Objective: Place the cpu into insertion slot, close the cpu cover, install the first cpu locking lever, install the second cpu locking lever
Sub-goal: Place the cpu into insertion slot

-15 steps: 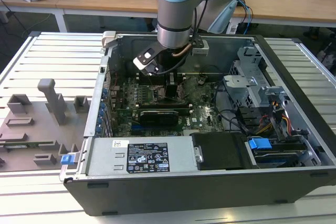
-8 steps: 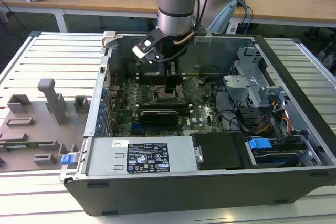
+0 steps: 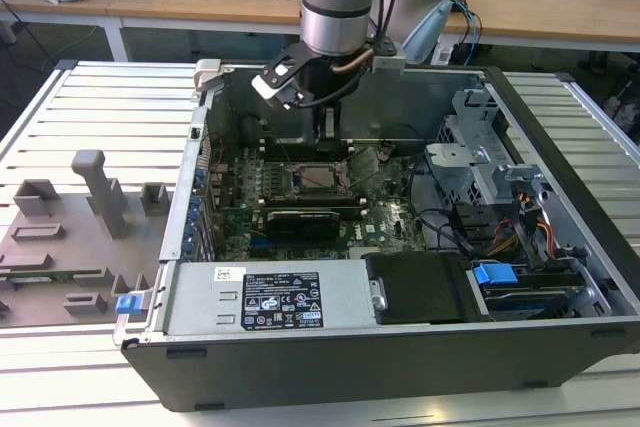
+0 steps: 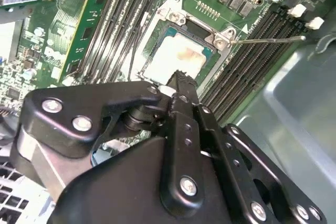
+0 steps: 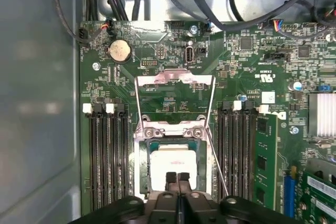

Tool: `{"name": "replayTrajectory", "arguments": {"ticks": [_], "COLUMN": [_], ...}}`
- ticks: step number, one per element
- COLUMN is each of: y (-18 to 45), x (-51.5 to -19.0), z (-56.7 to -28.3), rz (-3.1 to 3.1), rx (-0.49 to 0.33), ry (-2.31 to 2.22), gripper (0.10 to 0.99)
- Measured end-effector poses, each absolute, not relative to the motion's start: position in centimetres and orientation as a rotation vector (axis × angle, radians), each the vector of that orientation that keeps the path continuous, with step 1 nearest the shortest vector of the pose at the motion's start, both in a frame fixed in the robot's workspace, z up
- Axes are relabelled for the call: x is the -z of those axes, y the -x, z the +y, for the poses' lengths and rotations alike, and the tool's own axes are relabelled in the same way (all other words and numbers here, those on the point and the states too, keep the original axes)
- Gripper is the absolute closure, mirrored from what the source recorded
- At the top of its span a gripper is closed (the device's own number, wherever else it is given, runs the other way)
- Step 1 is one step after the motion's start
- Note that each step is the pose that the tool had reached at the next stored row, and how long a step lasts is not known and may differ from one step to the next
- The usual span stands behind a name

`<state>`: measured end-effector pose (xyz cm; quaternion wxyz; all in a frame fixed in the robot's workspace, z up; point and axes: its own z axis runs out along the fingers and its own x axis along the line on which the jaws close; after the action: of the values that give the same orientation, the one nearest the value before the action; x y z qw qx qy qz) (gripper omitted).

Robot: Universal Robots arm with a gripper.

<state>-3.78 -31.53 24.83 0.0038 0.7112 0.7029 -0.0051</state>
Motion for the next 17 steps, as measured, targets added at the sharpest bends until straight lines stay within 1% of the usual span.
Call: {"name": "replayTrajectory", "arguments": {"ticks": [4,9,14,17], "y": [3.8,3.8,3.8,3.8], "x": [-27.1,-29.0,-30.5,-30.7], "z": [-31.5,-31.5,-31.5,-31.5], "rz": [2.203,2.203,2.203,2.203], "rx": [0.016,0.016,0.016,0.016], "ry": [-2.229,-2.229,-2.229,-2.229], "gripper": [0.98,0.98,0.98,0.98]}}
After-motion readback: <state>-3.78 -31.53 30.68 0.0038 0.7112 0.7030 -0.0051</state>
